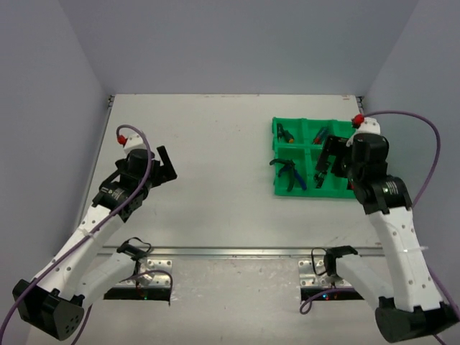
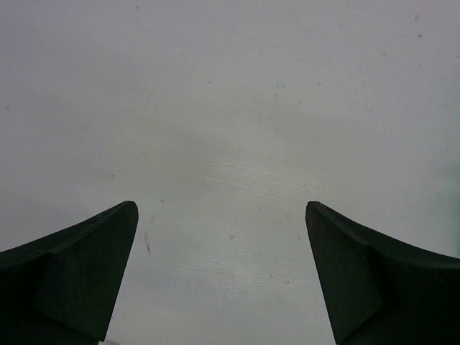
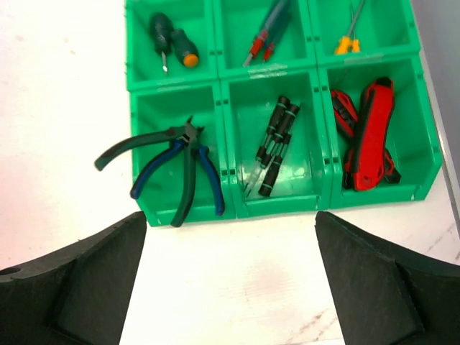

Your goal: Sort the tools into containers

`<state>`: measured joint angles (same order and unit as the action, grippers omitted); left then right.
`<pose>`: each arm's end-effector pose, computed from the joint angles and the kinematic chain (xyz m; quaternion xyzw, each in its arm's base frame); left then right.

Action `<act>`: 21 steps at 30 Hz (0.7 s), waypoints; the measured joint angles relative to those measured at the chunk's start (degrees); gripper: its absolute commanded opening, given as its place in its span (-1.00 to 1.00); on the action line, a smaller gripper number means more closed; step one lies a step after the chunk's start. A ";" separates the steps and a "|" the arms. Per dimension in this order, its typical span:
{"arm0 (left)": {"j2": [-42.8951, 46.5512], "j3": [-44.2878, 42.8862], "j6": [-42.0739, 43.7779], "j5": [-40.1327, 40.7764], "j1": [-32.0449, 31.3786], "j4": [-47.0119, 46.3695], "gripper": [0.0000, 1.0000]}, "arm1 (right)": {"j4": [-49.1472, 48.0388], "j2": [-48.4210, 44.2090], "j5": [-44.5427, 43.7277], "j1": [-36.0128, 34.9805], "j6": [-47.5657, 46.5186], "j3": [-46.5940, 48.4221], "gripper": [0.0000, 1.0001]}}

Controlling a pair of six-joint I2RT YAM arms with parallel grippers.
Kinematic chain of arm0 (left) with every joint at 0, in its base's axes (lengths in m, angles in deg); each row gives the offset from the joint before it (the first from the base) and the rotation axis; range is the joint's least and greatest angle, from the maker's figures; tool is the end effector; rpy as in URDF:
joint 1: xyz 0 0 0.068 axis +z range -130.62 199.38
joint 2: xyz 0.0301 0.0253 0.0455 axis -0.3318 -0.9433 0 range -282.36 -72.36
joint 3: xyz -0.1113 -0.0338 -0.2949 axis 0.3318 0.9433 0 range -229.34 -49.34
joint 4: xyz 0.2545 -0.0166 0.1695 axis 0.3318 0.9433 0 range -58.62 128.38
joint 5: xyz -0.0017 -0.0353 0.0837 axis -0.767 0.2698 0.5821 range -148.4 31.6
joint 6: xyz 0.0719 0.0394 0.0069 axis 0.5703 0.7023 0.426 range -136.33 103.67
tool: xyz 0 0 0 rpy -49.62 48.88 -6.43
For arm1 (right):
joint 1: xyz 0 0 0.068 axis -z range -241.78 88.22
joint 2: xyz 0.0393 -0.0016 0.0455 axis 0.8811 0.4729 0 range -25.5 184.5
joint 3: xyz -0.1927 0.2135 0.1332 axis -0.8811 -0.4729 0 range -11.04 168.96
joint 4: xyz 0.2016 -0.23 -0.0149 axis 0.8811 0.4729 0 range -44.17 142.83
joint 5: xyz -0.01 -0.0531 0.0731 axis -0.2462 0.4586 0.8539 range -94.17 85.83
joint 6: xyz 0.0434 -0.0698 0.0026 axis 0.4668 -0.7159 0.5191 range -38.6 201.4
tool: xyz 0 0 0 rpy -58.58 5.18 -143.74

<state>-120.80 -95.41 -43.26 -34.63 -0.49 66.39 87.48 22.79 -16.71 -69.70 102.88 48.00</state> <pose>0.2168 -0.0476 0.3082 -0.1451 0.8699 -0.0028 0.4714 0.2136 0.0141 0.3841 0.1556 0.8524 0.0325 0.4982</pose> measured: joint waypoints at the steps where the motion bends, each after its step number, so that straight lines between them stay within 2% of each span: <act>1: 0.11 0.00 0.03 0.83 0.02 -0.13 1.00 | 0.16 -2.51 0.93 0.07 -0.66 -1.09 0.98; 9: 2.41 0.04 0.01 7.09 0.04 -1.24 1.00 | 0.66 -16.39 1.94 0.14 -2.70 -7.61 0.98; 12: 7.23 2.56 0.19 11.23 0.04 -4.35 1.00 | -1.11 -21.77 1.62 -0.15 -3.69 -13.02 0.98; 16: 13.43 8.13 1.32 12.78 0.02 -7.02 1.00 | -1.82 -23.99 0.99 -1.53 -4.77 -16.12 0.98; 21: 14.98 8.57 2.90 13.68 -0.07 -9.32 1.00 | -2.67 -25.38 -0.42 -5.17 -5.95 -16.31 0.98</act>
<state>-105.82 -86.84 -40.36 -20.95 -0.57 57.08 84.81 -2.59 -17.14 -74.87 96.92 31.69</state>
